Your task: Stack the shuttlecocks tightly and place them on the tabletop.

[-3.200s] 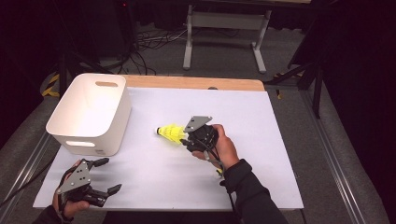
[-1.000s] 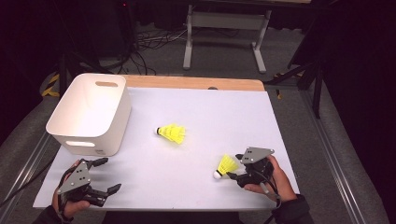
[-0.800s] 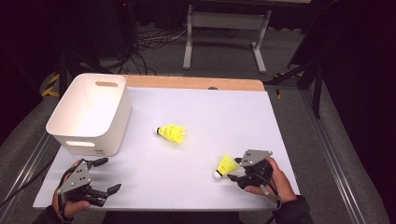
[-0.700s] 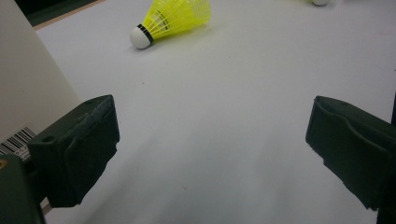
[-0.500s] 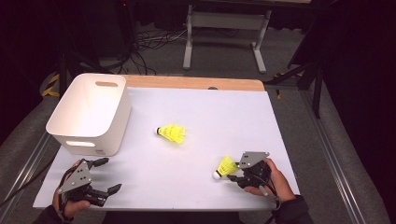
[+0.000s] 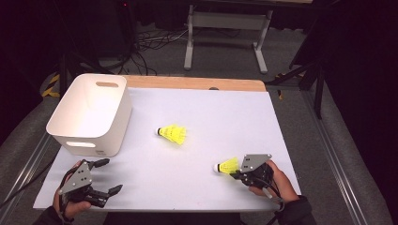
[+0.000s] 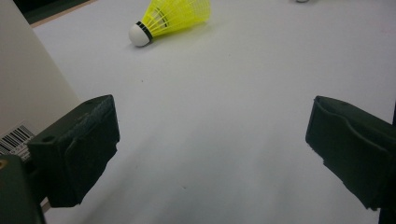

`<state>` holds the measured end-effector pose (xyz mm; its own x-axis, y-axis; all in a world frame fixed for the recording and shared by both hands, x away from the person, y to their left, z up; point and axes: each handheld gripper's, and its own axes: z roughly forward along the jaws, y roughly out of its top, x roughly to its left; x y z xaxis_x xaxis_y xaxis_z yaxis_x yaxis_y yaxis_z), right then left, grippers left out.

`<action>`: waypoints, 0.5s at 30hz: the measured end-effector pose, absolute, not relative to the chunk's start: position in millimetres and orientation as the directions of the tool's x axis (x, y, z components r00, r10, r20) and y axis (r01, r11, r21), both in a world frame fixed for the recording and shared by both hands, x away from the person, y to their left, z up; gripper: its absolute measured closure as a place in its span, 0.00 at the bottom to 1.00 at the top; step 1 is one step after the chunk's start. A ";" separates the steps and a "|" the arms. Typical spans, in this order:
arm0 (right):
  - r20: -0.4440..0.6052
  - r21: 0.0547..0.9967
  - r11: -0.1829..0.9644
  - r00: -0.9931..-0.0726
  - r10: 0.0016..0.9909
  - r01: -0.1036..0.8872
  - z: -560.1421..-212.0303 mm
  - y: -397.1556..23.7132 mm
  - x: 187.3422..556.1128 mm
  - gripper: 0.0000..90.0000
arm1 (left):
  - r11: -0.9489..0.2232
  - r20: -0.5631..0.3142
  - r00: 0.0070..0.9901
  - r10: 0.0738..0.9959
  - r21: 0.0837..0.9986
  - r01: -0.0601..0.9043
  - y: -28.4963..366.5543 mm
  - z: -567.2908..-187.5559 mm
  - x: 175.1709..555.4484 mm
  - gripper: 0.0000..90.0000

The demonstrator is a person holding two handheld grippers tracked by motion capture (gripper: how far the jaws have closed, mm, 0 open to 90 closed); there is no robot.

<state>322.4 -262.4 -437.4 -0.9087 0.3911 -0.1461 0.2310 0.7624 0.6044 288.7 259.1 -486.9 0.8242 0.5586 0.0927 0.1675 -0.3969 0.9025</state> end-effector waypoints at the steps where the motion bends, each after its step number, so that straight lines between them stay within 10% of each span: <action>1: -0.148 0.605 0.762 -0.908 0.393 0.231 -437.1 -262.2 322.2 0.99 | -0.397 0.093 0.824 0.558 0.903 0.167 259.0 -486.9 288.7 0.04; 15: -0.182 0.663 0.717 -0.883 0.433 0.215 -429.0 -265.9 319.9 1.00 | -0.394 0.095 0.822 0.561 0.905 0.164 258.8 -486.0 288.1 0.04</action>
